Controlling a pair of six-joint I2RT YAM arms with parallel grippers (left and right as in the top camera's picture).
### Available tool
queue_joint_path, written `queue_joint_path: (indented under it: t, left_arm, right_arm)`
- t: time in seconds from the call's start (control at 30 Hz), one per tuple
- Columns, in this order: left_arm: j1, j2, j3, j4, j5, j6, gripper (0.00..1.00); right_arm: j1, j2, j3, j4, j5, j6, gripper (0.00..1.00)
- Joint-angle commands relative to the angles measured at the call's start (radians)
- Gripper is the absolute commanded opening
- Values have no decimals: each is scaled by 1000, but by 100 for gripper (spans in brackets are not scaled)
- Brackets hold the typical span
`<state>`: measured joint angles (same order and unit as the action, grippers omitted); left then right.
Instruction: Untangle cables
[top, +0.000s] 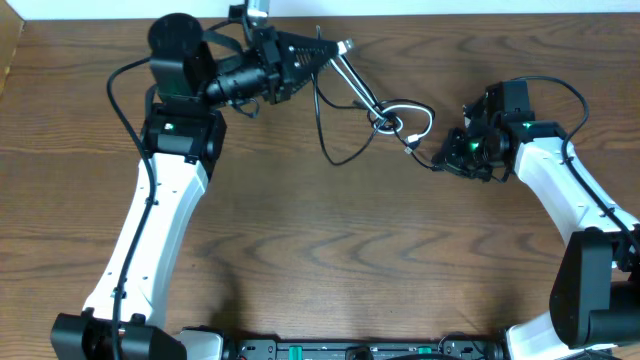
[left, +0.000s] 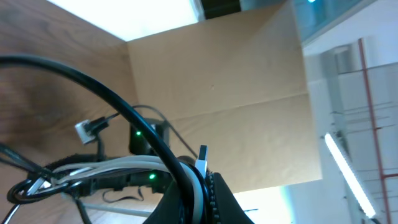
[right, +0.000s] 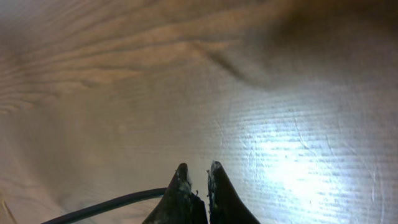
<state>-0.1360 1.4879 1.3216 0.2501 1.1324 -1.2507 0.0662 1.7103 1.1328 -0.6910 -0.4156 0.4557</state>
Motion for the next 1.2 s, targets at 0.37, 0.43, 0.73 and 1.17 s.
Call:
queue_joint_path:
  t: [0.37,0.43,0.73,1.17]
  left_arm:
    - [100,-51,32,130,5,-156,7]
    - [99,-51,32,101,10,-129,7]
    - [26,-38,31,-142,1,60,8]
    - [-8,18,31,-167,13,99,7]
  right_arm:
    - [-263,23,-5,-92,24,-204,15]
    - [-263,10,5,-82,-111,-311,31]
    - [-178,-89,68,-29,-357,-435,61]
    - [44,-99,69,238,-466,-255,74]
